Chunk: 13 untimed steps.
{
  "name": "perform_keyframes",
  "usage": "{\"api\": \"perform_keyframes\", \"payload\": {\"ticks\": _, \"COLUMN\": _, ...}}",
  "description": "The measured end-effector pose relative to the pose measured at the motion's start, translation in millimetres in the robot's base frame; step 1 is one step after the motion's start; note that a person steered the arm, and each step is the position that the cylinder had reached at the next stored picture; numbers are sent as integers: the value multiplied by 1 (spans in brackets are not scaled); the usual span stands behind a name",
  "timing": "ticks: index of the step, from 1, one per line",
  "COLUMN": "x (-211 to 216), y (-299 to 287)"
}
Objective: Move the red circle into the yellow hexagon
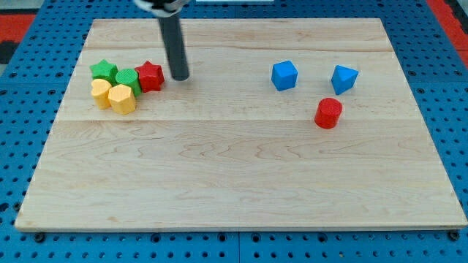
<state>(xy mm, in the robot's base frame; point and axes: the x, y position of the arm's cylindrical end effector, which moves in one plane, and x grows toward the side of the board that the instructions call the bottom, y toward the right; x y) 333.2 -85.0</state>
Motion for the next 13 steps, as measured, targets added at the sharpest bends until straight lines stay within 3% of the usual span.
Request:
{"api": "perform_keyframes", "payload": {"ticks": 1, "x": -46, "y": -51}}
{"api": "perform_keyframes", "payload": {"ticks": 2, "x": -54, "y": -180}}
{"api": "perform_keyframes", "payload": {"ticks": 3, "x": -46, "y": -218}}
{"api": "perform_keyframes", "payload": {"ticks": 4, "x": 19, "y": -178}}
{"api": "perform_keyframes", "payload": {"ticks": 5, "x": 45, "y": -145}}
{"api": "perform_keyframes", "payload": {"ticks": 7, "x": 40, "y": -118}}
{"api": "perform_keyframes", "payload": {"ticks": 8, "x": 27, "y": -158}}
{"api": "perform_keyframes", "payload": {"ticks": 10, "x": -14, "y": -160}}
{"api": "perform_keyframes", "payload": {"ticks": 12, "x": -24, "y": -29}}
{"api": "perform_keyframes", "payload": {"ticks": 13, "x": -25, "y": 0}}
